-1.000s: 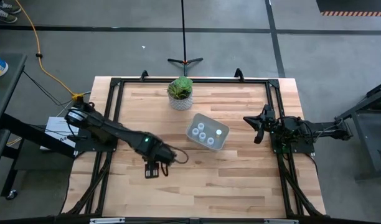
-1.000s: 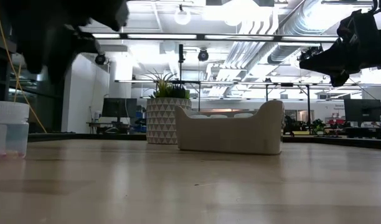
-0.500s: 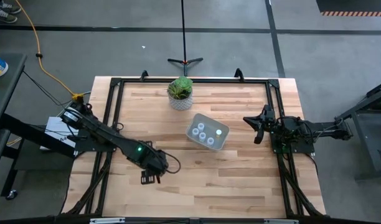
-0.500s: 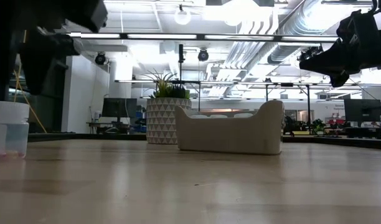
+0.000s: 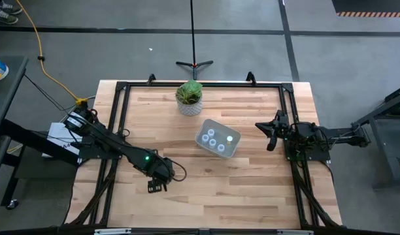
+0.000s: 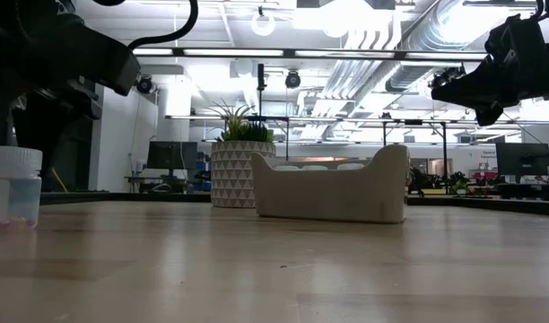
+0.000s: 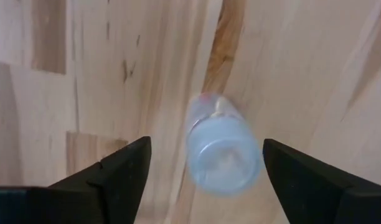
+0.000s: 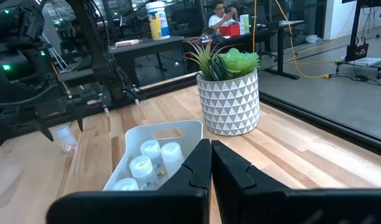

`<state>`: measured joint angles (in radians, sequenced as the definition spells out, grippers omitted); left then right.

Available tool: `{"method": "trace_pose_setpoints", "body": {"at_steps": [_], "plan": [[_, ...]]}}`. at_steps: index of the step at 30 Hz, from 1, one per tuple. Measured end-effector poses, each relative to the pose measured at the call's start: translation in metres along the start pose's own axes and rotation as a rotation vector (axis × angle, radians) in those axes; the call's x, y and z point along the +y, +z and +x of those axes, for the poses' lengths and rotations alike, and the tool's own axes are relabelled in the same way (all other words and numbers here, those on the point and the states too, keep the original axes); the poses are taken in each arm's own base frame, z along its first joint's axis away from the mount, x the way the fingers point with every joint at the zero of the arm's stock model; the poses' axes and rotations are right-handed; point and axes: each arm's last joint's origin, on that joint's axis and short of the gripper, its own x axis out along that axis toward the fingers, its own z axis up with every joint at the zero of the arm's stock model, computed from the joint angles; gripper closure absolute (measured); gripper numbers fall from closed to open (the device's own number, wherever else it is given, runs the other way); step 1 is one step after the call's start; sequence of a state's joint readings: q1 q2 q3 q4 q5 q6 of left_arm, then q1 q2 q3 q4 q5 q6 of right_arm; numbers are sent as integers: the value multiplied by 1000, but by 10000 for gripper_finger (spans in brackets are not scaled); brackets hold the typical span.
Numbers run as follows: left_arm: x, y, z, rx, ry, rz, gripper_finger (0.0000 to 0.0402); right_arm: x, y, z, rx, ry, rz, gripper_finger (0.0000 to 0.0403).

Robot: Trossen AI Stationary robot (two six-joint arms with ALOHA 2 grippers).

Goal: Pick and place pill bottles into a basket
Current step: Put the transparent pill bottle into the white bin

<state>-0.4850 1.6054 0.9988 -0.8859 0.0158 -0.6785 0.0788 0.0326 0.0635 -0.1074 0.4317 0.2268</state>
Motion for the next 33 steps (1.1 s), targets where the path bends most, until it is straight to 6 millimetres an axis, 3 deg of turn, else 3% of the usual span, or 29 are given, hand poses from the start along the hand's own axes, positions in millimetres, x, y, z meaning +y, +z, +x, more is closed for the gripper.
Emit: {"method": "trace_pose_setpoints", "body": {"at_steps": [12,24,28,33], "plan": [[-1,2,8,-51,-38,28,124,0,0,0,-1,-4,0,400],[-1,2,7,-46,-30,46,216,0,0,0,-1,-4,-7,400],[2,13,-6,-56,-39,68,224,0,0,0,-1,-4,-7,400],[25,42,-37,-95,14,122,201,0,0,0,-1,-5,-7,399]]}}
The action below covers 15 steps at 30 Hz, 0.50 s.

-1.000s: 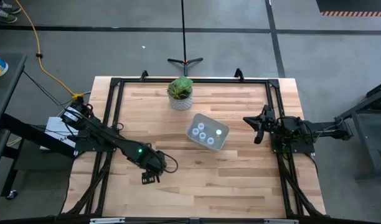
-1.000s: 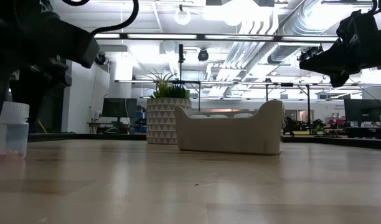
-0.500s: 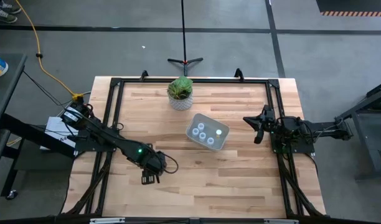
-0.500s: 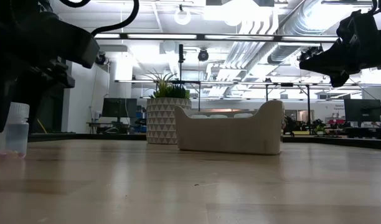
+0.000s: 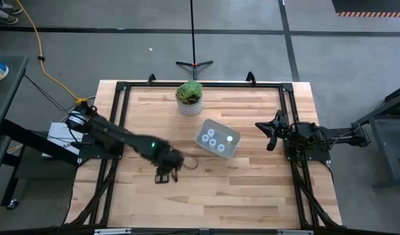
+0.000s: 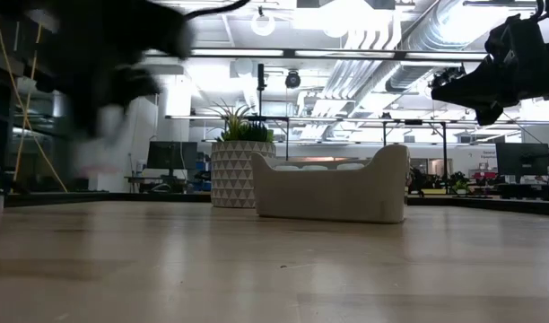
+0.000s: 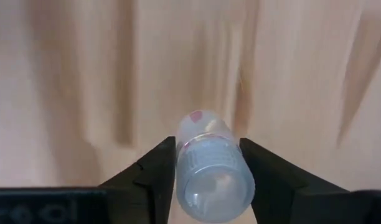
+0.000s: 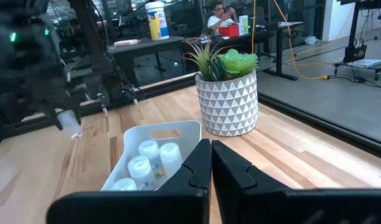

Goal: Pick and place pill bottles into a basket
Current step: Put the transparent pill bottle into the white bin

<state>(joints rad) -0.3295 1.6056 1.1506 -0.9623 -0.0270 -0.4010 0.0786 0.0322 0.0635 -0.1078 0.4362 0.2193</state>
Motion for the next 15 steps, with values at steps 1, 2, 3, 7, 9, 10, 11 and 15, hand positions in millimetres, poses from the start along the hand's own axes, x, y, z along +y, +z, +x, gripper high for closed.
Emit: {"method": "trace_pose_setpoints", "body": {"at_steps": [1,2,3,7,9,10,11,15], "plan": [[6,8,-7,-29,2,11,196,0,0,0,0,-2,0,399],[12,16,-15,-61,2,21,194,0,0,0,-1,-4,0,399],[18,25,-23,-101,0,31,193,0,0,0,-1,-3,0,400],[46,60,-57,-316,-16,-6,214,0,0,0,-1,-4,7,400],[61,74,-71,-426,-25,-58,224,0,0,0,-1,-3,9,399],[68,80,-77,-473,-30,-69,224,0,0,0,0,-2,9,399],[74,84,-82,-513,-29,-69,224,0,0,0,0,-1,9,399],[88,100,-97,-670,-1,-1,210,0,0,0,0,-1,9,401]]}}
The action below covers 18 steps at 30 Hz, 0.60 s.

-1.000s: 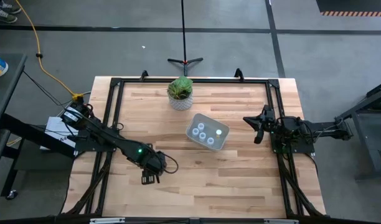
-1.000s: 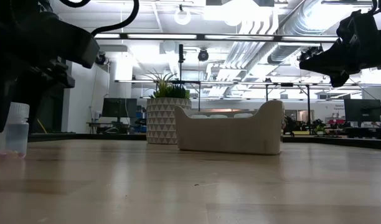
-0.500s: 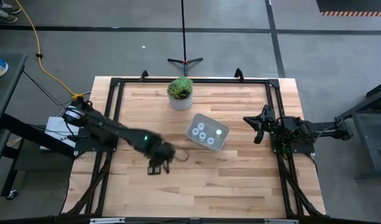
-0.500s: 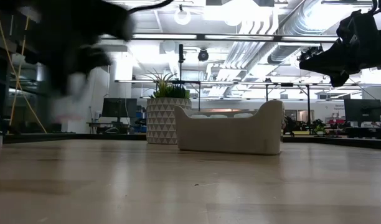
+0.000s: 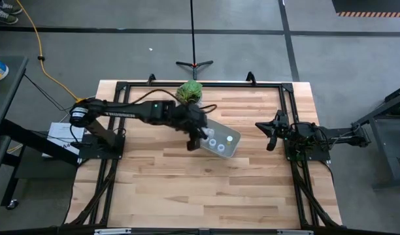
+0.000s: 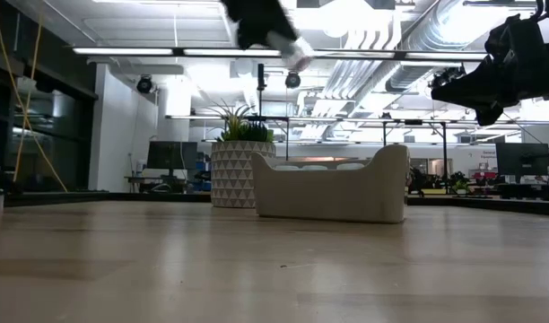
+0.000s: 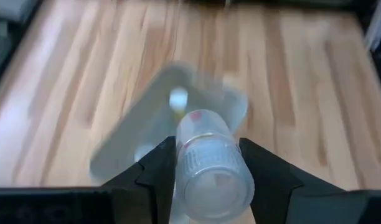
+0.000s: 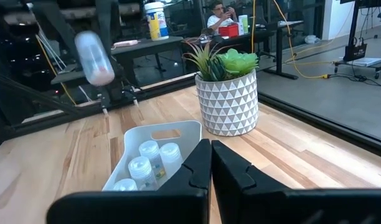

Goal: Pick and place pill bottles into a basket
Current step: Put the transparent pill bottle into the white bin

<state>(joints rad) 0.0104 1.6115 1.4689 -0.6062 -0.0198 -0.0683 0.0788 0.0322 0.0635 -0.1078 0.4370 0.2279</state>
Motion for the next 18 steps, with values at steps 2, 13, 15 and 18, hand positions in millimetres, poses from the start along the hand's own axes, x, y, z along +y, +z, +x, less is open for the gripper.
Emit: {"method": "trace_pose_setpoints", "body": {"at_steps": [2,13,15,18], "plan": [[1,9,4,-44,-3,29,201,0,0,0,0,-1,0,399],[20,22,64,42,29,125,218,0,0,0,-2,-11,-1,399],[27,20,77,60,40,121,211,0,0,0,-2,-10,-1,401],[34,11,92,116,47,115,209,0,0,0,-2,-10,1,400]]}}
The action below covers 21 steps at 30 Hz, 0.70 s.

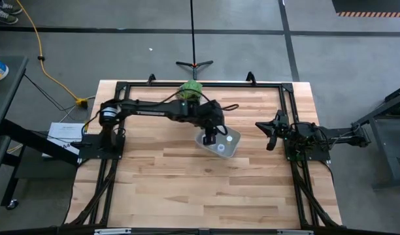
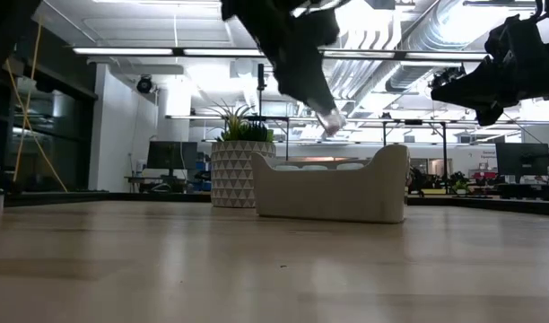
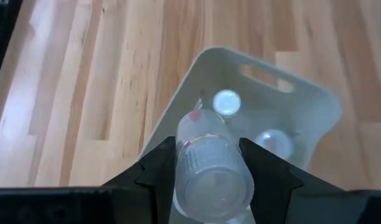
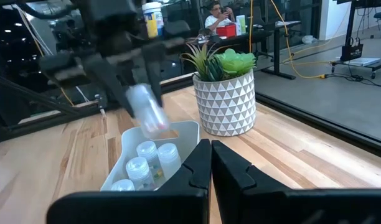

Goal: Pick and place pill bottles into a basket
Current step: Put the transparent pill bottle into the white bin

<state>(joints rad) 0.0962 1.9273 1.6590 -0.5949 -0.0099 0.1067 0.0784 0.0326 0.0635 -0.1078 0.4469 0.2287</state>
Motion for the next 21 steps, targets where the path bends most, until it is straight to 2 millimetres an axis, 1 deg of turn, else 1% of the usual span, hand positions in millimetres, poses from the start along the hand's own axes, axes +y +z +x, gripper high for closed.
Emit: {"method": "trace_pose_setpoints", "body": {"at_steps": [5,9,12,17,21], "plan": [[3,-7,21,46,4,44,217,0,0,0,0,0,-1,401],[2,-14,36,88,-4,66,209,0,0,0,0,0,-1,400],[2,-15,42,91,-9,75,208,0,0,0,1,0,-1,399],[1,-17,48,90,-16,88,216,0,0,0,1,0,-2,400],[1,-17,49,94,-31,95,212,0,0,0,1,0,-2,400]]}}
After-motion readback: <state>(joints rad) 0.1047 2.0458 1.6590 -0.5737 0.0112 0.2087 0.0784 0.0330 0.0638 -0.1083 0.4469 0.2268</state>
